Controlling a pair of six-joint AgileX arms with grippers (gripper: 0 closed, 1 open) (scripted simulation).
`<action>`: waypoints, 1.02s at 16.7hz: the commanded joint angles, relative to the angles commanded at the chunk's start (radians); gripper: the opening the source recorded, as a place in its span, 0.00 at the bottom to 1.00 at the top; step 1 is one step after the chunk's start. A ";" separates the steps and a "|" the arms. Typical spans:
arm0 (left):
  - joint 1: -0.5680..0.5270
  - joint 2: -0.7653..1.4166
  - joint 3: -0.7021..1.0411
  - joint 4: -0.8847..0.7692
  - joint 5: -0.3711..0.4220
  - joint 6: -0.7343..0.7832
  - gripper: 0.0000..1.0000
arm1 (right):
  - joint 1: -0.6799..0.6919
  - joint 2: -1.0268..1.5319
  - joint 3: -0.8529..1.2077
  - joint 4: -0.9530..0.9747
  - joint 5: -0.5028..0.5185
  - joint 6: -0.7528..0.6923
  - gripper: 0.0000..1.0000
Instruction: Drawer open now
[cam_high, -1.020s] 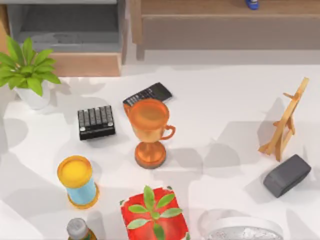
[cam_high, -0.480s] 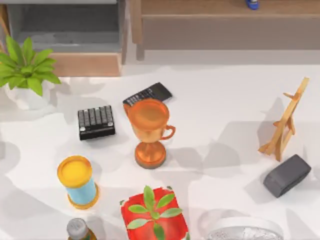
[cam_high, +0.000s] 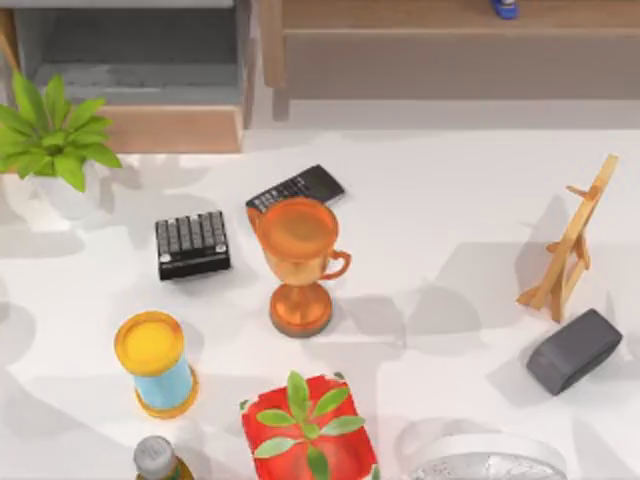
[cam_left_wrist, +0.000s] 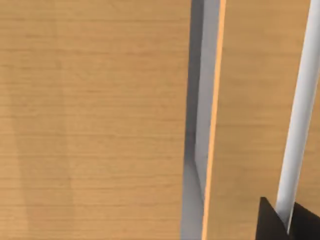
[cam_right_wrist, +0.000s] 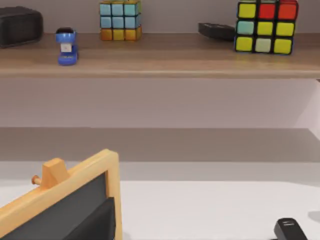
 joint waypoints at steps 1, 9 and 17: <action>0.009 -0.011 -0.024 0.013 0.009 0.000 0.00 | 0.000 0.000 0.000 0.000 0.000 0.000 1.00; 0.085 -0.095 -0.227 0.124 0.086 0.005 0.00 | 0.000 0.000 0.000 0.000 0.000 0.000 1.00; 0.159 -0.142 -0.352 0.197 0.161 0.013 0.00 | 0.000 0.000 0.000 0.000 0.000 0.000 1.00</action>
